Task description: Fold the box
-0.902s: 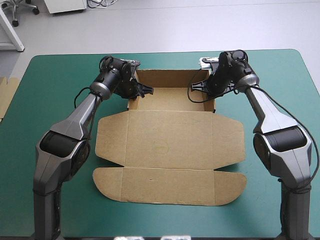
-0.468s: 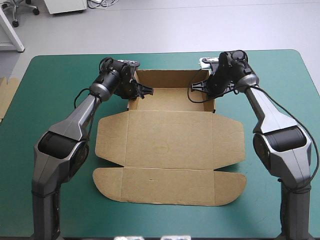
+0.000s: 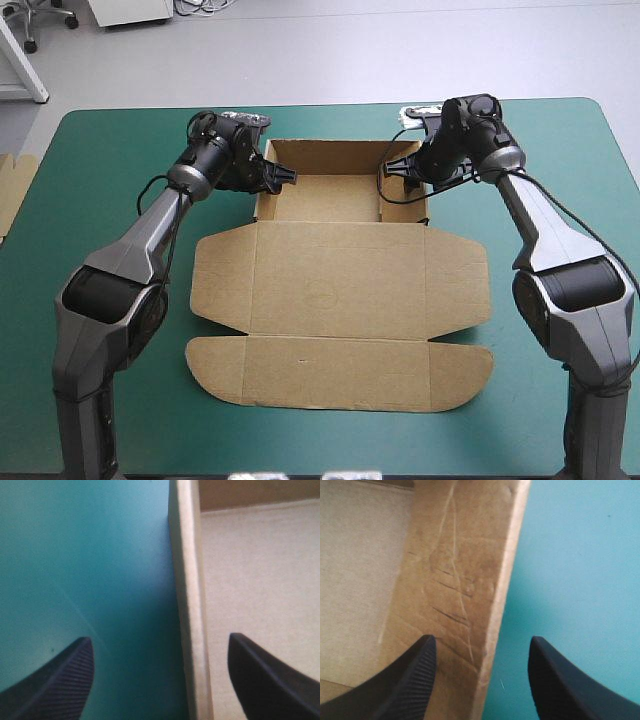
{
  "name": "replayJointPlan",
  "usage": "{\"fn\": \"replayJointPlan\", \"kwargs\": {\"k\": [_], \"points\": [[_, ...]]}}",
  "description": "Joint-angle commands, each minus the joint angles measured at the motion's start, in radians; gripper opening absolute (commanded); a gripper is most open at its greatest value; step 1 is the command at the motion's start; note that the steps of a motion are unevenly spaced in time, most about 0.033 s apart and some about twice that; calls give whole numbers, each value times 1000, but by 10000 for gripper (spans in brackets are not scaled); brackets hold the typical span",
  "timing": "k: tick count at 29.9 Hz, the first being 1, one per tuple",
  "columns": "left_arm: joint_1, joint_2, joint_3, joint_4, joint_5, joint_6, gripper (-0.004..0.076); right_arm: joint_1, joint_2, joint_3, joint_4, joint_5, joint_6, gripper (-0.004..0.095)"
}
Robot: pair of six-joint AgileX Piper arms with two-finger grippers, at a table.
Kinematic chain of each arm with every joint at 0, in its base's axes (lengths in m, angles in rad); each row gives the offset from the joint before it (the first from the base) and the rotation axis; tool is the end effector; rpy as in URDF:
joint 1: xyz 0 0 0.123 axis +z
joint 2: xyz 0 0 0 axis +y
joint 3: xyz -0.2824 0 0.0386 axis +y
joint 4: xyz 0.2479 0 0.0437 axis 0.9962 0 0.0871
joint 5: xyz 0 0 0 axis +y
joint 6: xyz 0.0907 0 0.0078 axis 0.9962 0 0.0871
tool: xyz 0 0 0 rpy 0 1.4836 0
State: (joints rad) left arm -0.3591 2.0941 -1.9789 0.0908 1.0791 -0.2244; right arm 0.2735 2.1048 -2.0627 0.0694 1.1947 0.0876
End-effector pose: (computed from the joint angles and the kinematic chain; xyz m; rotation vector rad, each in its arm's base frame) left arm 0.4393 -0.1571 0.2821 0.2117 2.6632 -0.0660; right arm 0.4448 0.1309 0.2967 -0.2377 2.7226 0.1990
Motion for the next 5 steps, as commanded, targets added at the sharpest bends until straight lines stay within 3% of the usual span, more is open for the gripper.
{"fn": "replayJointPlan", "kwargs": {"k": [1,5], "points": [[-2,-135,-26,13,-39,17,614,-5,-125,-28,-14,-25,3,554],[-5,-218,-26,13,-32,46,610,-5,-189,-28,-18,-21,9,554]]}}
